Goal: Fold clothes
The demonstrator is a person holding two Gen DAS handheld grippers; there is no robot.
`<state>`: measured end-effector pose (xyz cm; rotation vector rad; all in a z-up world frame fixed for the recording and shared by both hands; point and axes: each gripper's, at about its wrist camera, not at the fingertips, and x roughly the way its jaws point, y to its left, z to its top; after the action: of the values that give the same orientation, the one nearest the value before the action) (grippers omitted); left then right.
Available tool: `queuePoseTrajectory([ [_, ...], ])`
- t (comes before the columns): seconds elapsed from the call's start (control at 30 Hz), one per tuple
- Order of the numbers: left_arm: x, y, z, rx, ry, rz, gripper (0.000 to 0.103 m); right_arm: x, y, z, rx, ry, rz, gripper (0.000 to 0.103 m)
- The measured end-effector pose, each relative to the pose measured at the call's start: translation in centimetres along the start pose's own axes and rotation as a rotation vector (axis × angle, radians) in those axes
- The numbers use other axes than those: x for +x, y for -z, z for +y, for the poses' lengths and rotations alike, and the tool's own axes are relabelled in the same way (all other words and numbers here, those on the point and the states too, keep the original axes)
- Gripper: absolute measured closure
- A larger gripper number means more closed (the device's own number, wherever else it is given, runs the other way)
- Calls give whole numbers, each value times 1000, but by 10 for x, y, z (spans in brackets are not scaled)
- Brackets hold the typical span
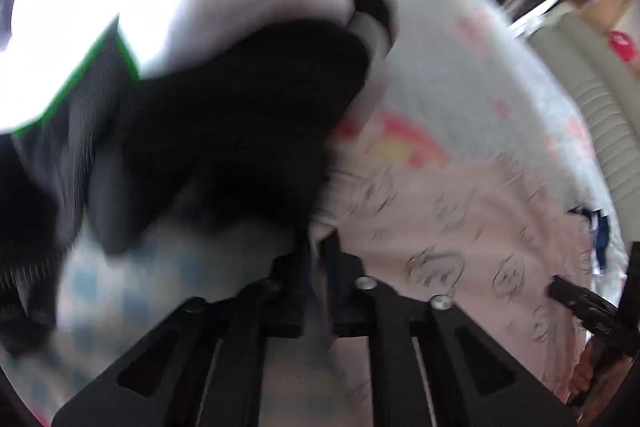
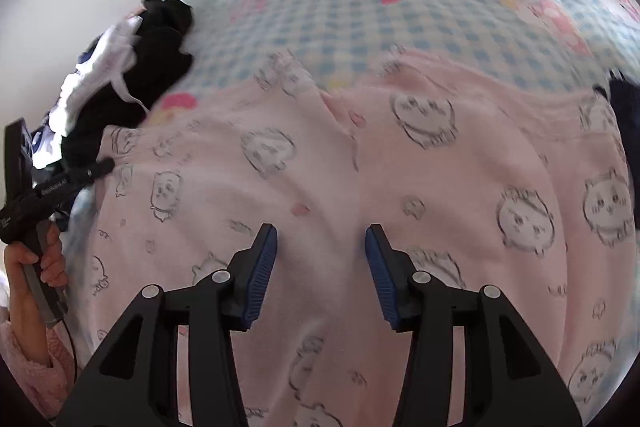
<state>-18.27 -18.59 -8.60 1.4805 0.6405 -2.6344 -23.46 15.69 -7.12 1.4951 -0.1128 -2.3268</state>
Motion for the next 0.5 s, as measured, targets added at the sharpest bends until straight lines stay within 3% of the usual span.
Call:
queuePoseTrajectory([
  [0.07,-18,10,-6,-7,49,-18,78,-20,10,1,3,-49,-37,56],
  [0.1,-29,18,-10,-28,84,-20,65,-29,18,3,2,-68,-48,56],
  [0.13,-35,30,-10,-62,116,-9,61,-38,28,6,2,-85,-52,56],
  [0.2,-39,56,-6,-139,170,24,61,-53,46,10,6,-120,-51,56],
  [0.3,-34,99,0,-205,129,53,61,-58,75,16,25,-153,-21,56],
  [0.37,-32,113,-1,-209,150,46,61,-56,93,17,52,-154,-6,56],
  [0.43,-31,115,-7,-194,214,33,66,-52,109,14,94,-183,2,56],
  [0.47,-31,113,-10,-178,240,25,75,-48,117,14,116,-187,10,56],
  [0.5,-32,111,-13,-163,252,15,98,-44,122,15,137,-182,23,56],
])
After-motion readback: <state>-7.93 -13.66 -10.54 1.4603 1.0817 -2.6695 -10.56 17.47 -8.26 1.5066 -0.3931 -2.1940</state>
